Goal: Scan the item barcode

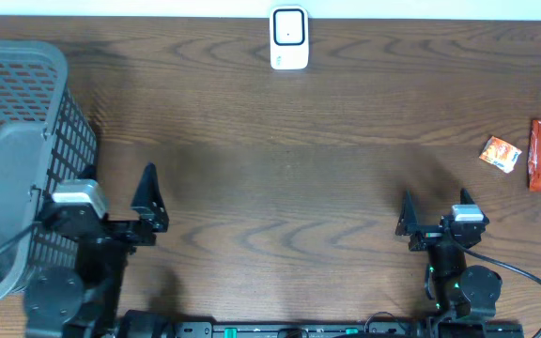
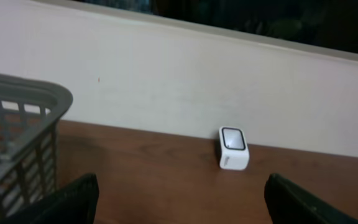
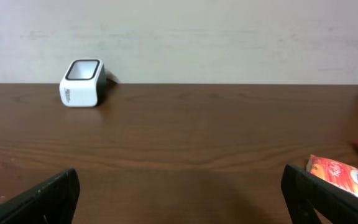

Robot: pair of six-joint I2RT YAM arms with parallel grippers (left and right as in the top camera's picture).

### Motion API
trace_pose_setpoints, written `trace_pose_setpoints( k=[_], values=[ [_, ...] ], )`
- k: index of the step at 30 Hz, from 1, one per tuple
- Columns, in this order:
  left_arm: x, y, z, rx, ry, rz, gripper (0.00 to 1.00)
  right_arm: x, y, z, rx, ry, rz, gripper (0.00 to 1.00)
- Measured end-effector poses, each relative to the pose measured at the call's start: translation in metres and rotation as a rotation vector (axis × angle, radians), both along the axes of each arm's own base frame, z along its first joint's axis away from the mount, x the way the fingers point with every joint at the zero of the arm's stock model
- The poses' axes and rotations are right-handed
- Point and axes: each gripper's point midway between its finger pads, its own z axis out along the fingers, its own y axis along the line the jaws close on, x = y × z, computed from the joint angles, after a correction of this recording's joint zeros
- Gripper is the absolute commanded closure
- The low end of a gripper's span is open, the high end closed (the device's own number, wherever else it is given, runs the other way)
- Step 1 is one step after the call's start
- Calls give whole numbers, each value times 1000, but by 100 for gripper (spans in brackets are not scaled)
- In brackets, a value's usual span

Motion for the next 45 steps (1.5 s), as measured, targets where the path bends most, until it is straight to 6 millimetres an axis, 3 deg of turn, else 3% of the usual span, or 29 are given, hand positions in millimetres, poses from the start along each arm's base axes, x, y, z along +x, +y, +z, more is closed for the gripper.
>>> trace_pose_setpoints(
  k=[8, 22, 31, 37, 45],
  values=[
    [11, -2, -63, 6, 2, 0, 14, 0, 0, 0, 0, 0, 0, 1],
    [18, 9, -129, 160, 0, 41, 14, 0, 0, 0, 0, 0, 0, 1],
    [24, 13, -156, 156, -63, 62, 14, 0, 0, 0, 0, 0, 0, 1],
    [25, 17, -187, 166, 20, 75, 14, 0, 0, 0, 0, 0, 0, 1],
    [25, 20, -190, 159, 41, 86, 14, 0, 0, 0, 0, 0, 0, 1]
  ],
)
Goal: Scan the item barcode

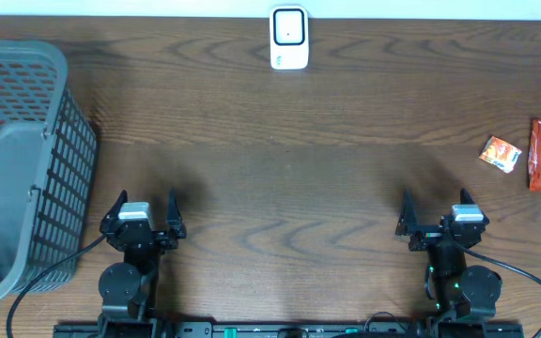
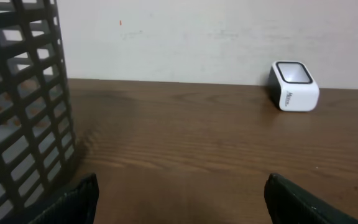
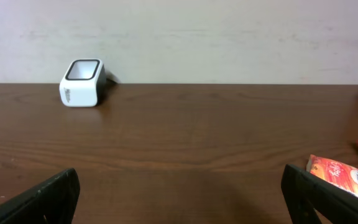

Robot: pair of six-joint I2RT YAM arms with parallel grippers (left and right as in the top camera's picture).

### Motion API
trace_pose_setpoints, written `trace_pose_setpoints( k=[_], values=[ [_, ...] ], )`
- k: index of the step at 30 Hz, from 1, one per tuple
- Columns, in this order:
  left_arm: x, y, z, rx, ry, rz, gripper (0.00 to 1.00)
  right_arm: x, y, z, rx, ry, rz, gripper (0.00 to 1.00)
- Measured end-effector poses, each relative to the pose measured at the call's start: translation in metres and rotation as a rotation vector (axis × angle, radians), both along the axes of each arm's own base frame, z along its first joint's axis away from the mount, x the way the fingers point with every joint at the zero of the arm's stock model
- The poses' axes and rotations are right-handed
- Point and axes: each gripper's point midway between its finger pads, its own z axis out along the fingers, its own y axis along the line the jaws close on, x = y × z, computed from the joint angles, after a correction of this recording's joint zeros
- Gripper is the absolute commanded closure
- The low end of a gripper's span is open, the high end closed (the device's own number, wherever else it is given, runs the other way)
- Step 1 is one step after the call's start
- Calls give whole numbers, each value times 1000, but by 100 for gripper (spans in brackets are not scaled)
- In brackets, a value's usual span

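A white barcode scanner [image 1: 289, 38] with a dark window stands at the table's far middle edge, also seen as the scanner [image 2: 294, 86] and the scanner [image 3: 82, 83]. Small packets lie at the right edge: an orange packet [image 1: 501, 153], seen too as the packet [image 3: 342, 177], and a red packet [image 1: 539, 155]. My left gripper [image 1: 145, 209] is open and empty near the front left. My right gripper [image 1: 435, 212] is open and empty at the front right, well short of the packets.
A tall grey mesh basket [image 1: 15, 160] fills the left side, close beside my left gripper; its wall [image 2: 23, 99] shows in the left wrist view. A white wall runs behind the table's far edge.
My left arm has come back and down from beside the basket to a low pose near the front edge, its gripper still open. The right arm has not moved.
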Motion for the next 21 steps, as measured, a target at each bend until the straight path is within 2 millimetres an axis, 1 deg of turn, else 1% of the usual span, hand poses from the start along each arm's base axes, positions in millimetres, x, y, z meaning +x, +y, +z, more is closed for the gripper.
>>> trace_pose_setpoints(
  k=[6, 21],
  values=[
    [0, 9, 0, -54, -2, 44, 14, 0, 0, 0, 0, 0, 0, 1],
    [0, 9, 1, -73, -4, 47, 14, 0, 0, 0, 0, 0, 0, 1]
  ],
)
